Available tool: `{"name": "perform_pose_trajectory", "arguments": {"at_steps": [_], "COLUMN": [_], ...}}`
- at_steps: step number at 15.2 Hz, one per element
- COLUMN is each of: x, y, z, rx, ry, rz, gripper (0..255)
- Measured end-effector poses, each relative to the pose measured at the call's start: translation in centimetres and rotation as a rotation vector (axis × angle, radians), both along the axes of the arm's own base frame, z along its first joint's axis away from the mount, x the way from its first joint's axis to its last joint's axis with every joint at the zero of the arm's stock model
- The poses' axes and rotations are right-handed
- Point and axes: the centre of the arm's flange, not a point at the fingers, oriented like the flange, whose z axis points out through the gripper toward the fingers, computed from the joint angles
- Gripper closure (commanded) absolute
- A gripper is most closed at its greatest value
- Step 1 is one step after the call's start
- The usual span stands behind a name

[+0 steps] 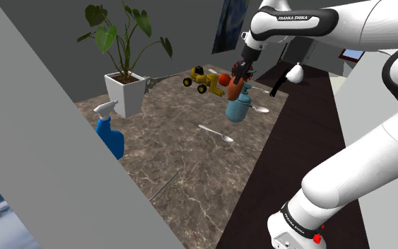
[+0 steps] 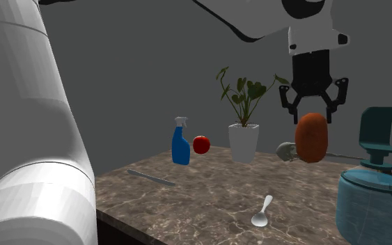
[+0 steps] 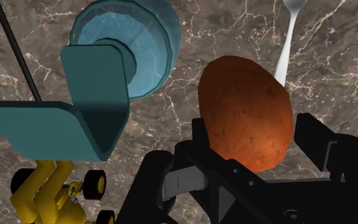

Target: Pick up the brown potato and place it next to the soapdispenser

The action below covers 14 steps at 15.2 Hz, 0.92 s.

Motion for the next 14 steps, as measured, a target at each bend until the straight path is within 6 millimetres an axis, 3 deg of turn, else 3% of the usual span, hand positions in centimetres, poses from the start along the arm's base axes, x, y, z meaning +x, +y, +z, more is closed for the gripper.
{"name": "perform_pose_trajectory", "arguments": {"at_steps": [14], "x": [0.1], "y": [0.1], "z": [-7.4], "rx": [0.0], "ry": [0.0], "rz": [0.0], "gripper": [255]}}
